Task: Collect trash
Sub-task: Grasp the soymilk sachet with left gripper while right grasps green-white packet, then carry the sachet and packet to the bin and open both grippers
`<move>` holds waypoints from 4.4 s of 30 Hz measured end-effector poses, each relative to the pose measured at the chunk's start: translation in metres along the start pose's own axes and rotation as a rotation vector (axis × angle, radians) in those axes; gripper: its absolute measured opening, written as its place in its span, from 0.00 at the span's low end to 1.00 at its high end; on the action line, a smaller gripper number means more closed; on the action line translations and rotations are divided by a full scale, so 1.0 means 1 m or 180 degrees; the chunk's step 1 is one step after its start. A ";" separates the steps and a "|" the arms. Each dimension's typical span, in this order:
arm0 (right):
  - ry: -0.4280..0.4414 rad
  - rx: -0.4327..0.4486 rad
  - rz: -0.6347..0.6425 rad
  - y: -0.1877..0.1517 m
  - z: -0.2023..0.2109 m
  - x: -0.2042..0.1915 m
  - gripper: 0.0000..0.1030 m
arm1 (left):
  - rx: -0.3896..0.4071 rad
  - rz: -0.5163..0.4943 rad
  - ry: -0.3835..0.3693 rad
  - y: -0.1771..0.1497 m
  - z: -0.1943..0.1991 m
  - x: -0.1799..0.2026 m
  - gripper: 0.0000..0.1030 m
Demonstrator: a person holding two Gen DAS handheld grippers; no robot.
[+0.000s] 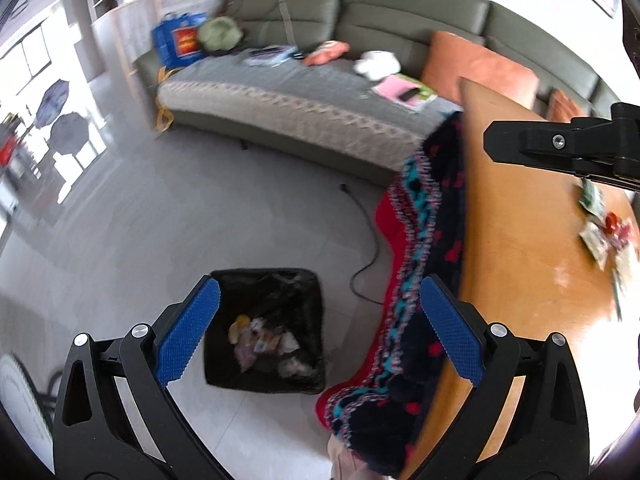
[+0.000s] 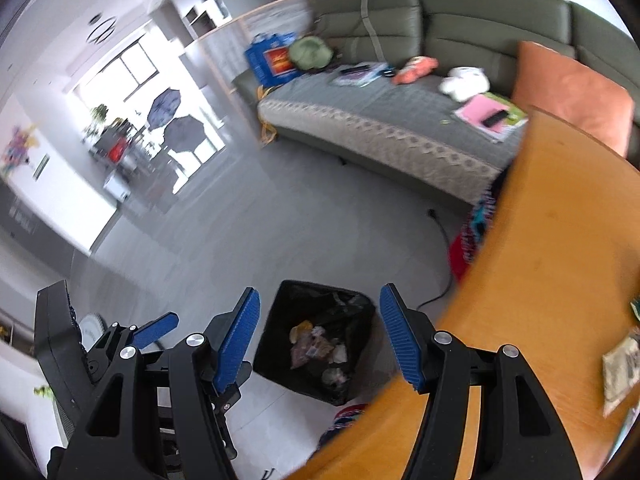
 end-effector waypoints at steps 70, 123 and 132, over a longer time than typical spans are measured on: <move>-0.1132 -0.0303 -0.1826 -0.081 0.123 0.390 0.53 | -0.0671 -0.2112 -0.1569 -0.029 -0.094 0.414 0.43; 0.0104 -0.1079 0.0725 0.001 -0.121 -0.130 0.72 | -0.0285 0.0340 0.0496 -0.031 -0.033 -0.140 0.94; 0.0130 -0.1040 0.0621 0.000 -0.113 -0.116 0.72 | -0.0278 0.0303 0.0472 -0.029 -0.029 -0.134 0.94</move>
Point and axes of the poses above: each gripper's, at about its wrist camera, not at the fingertips, and z roughly against the way its jaws point, x to its right, y to its top, the point moved 8 cm from there along -z, roughly the way its jaws point, and after that the axes turned 6 degrees about z, right-handed, at the moved point
